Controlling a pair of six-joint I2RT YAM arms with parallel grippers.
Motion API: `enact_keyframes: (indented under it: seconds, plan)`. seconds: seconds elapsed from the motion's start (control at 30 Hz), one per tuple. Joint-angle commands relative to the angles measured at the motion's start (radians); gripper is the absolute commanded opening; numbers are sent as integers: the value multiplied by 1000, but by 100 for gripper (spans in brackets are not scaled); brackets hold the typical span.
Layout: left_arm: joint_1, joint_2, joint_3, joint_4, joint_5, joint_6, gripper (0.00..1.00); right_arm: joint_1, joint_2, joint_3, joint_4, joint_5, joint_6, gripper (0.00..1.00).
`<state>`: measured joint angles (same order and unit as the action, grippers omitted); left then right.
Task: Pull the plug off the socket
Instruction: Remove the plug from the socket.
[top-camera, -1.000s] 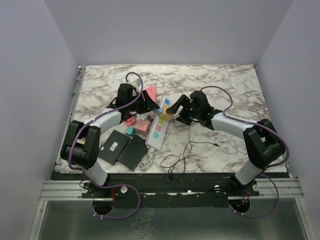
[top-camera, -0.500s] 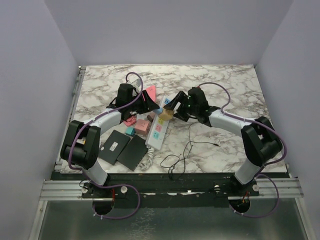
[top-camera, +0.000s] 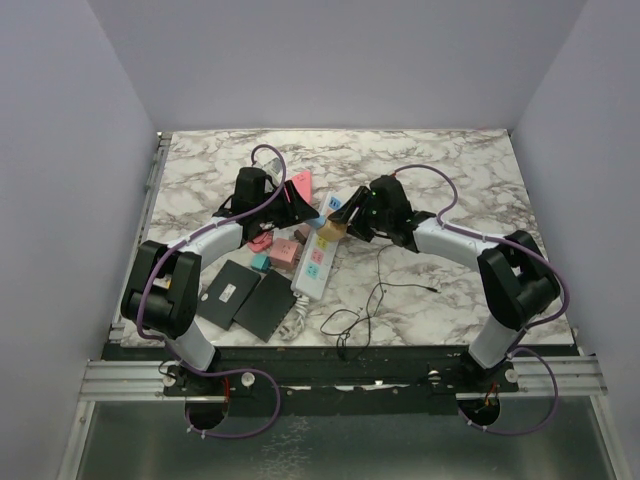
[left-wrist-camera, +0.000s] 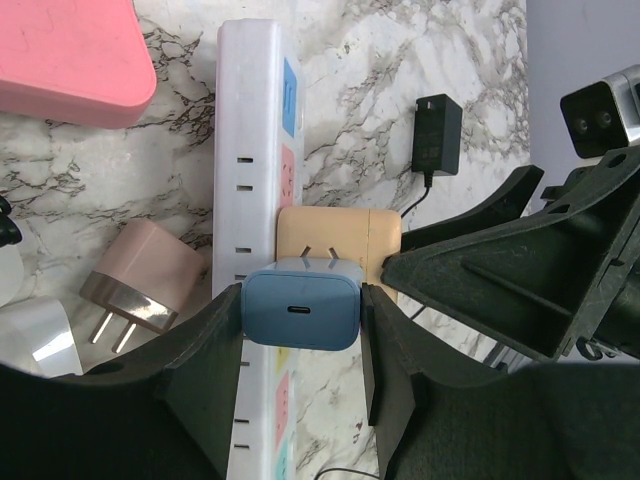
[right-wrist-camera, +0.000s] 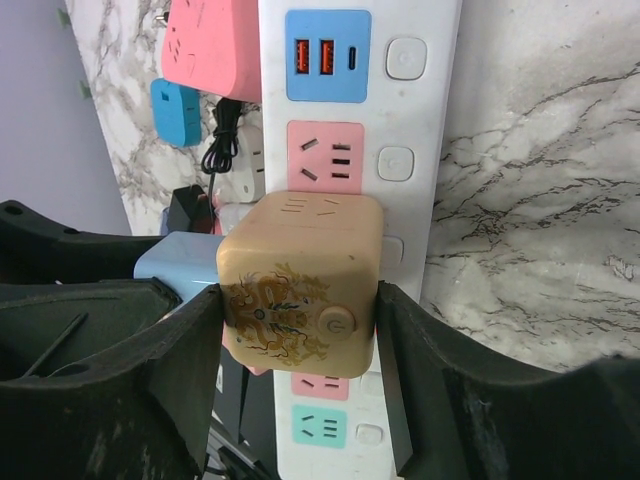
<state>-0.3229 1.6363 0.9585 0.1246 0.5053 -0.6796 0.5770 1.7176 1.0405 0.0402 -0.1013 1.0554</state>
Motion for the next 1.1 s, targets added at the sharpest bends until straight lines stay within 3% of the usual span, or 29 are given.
enact_keyframes:
  seconds: [0.0, 0.33, 0.47, 1.07]
  plan:
    - [-13, -15, -21, -19, 28, 7, 0, 18, 8, 38, -39, 69, -18, 49]
    - [-15, -27, -17, -19, 24, 24, 0, 43, -35, 26, -64, 144, -71, 5]
    - [-15, -36, -16, -13, 19, 45, 0, 46, -33, 38, -88, 171, -115, 0]
    - [-35, -62, -54, 101, 38, 38, 0, 60, -24, 66, -152, 276, -143, 0]
